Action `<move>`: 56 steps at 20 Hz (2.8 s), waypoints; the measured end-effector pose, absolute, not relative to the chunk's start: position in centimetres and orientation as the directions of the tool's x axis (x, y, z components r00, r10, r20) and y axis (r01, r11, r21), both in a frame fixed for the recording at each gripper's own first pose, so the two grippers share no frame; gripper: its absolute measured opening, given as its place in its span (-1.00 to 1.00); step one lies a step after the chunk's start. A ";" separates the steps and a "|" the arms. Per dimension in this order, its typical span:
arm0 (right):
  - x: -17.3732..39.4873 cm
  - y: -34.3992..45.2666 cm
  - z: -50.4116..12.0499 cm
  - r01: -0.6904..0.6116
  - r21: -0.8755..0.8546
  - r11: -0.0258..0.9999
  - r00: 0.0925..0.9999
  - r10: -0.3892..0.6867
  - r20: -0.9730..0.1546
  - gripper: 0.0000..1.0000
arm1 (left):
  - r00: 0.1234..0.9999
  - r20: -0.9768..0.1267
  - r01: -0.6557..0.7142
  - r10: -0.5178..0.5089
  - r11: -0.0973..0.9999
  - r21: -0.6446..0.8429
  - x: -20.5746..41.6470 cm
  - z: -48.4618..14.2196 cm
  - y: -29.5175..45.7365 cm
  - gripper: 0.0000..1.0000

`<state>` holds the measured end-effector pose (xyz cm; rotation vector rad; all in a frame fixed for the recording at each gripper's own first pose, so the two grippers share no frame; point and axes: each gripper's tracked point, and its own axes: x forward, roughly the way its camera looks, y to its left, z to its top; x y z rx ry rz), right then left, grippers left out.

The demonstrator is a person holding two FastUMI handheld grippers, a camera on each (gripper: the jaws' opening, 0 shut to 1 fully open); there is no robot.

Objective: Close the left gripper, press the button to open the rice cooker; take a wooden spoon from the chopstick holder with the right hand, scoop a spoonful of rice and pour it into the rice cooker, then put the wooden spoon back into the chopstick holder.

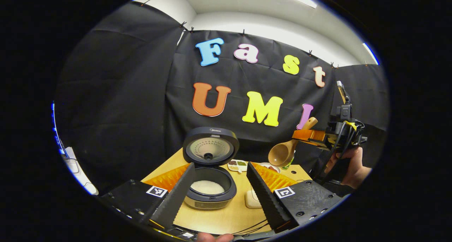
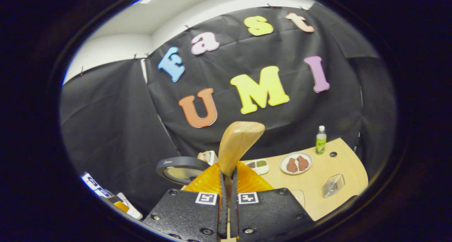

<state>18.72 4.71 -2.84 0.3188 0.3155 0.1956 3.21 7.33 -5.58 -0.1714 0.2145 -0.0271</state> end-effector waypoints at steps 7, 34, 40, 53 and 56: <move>19.0 -12.1 -5.0 0.084 0.323 0.943 0.956 0.015 -0.291 -0.83 | 0.965 -0.231 0.090 -0.126 0.983 -0.161 6.5 -5.1 0.0 0.89; 27.6 -27.1 -29.3 0.210 0.070 0.975 0.842 -0.145 -0.519 -0.80 | 0.944 -0.326 -0.074 0.055 0.996 -0.047 11.0 -7.4 -2.9 0.89; 27.8 -26.5 -31.5 0.184 0.058 0.981 0.834 -0.124 -0.538 -0.77 | 0.940 -0.334 -0.088 0.073 0.996 -0.031 10.8 -7.5 -2.9 0.89; 27.0 -27.9 -26.3 0.217 0.054 0.975 0.883 -0.173 -0.436 0.68 | 0.971 -0.213 -0.111 0.110 0.994 0.009 11.7 -3.2 -1.7 0.89; 26.3 -29.0 -23.0 0.252 0.056 0.966 0.898 -0.212 -0.385 0.69 | 0.982 -0.154 -0.105 0.110 0.994 0.038 12.7 -0.8 -1.5 0.89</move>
